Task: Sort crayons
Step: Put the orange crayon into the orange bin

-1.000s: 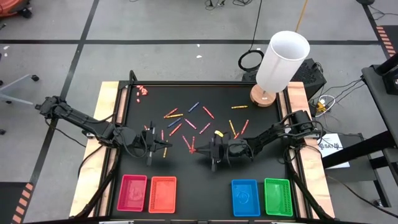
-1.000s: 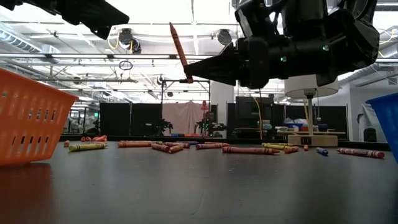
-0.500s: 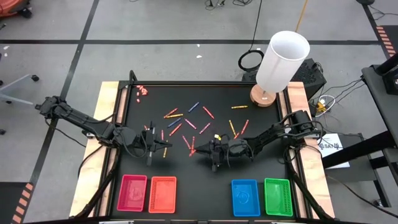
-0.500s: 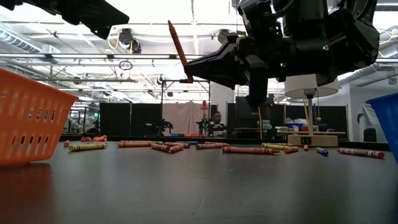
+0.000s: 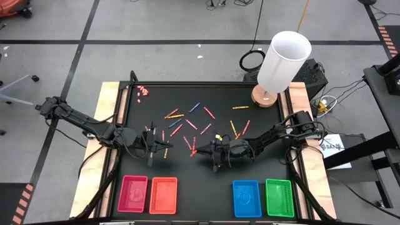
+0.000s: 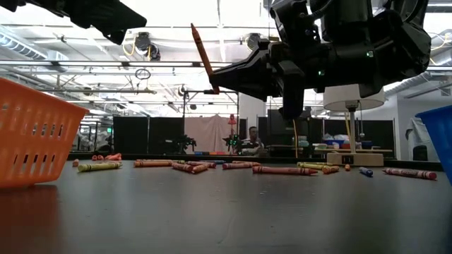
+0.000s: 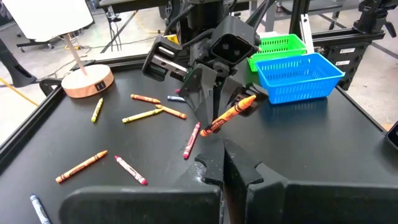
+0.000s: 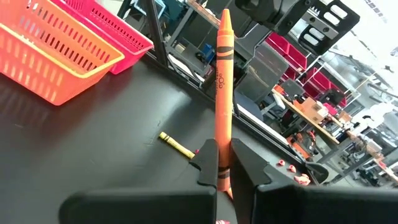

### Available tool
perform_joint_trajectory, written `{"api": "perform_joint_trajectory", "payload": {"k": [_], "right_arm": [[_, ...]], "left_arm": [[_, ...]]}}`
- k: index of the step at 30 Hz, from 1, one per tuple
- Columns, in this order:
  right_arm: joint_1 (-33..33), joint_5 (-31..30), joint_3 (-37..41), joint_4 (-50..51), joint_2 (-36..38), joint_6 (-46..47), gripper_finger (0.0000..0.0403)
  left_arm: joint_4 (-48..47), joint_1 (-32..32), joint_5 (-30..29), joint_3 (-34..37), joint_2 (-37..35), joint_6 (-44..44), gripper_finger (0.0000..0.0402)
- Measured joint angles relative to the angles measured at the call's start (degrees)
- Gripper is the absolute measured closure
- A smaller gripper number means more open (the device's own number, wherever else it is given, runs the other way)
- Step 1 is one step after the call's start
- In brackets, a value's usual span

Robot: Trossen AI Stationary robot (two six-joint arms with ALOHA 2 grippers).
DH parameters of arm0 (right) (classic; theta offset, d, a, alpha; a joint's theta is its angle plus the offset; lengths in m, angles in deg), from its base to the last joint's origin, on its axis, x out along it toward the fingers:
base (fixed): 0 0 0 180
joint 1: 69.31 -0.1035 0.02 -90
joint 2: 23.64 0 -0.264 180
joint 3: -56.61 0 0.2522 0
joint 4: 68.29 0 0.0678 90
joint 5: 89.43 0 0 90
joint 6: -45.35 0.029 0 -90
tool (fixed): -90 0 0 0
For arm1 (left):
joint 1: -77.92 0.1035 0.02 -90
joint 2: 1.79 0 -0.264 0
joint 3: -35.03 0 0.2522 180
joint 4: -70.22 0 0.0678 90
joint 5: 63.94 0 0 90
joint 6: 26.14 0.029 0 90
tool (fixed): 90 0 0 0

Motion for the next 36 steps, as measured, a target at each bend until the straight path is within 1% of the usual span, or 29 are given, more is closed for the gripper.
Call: {"api": "perform_joint_trajectory", "payload": {"k": [7,11,19,27,32,36], "right_arm": [[0.0,0.0,0.0,0.5,0.0,0.4,0.0401],[-0.1,0.0,-0.5,0.7,0.0,2.9,0.0401],[-1.4,0.2,-5.9,7.3,0.0,1.2,0.0401],[-1.5,0.2,-13.1,17.9,0.0,0.7,0.0401],[-1.5,0.2,-20.2,29.6,0.0,-1.7,0.0401],[-1.5,0.2,-25.5,38.5,0.0,-1.3,0.0401]], "left_arm": [[0.0,0.0,0.0,0.0,0.0,0.0,0.0402],[0.0,0.0,0.0,0.0,0.0,0.0,0.0402],[0.0,0.0,0.0,0.0,0.0,0.0,0.0402],[0.0,0.0,0.0,0.0,0.0,-0.1,0.0402],[0.0,0.0,0.0,0.0,0.0,-0.1,0.0402],[-0.6,0.0,0.4,0.0,0.0,-1.5,0.0402]]}}
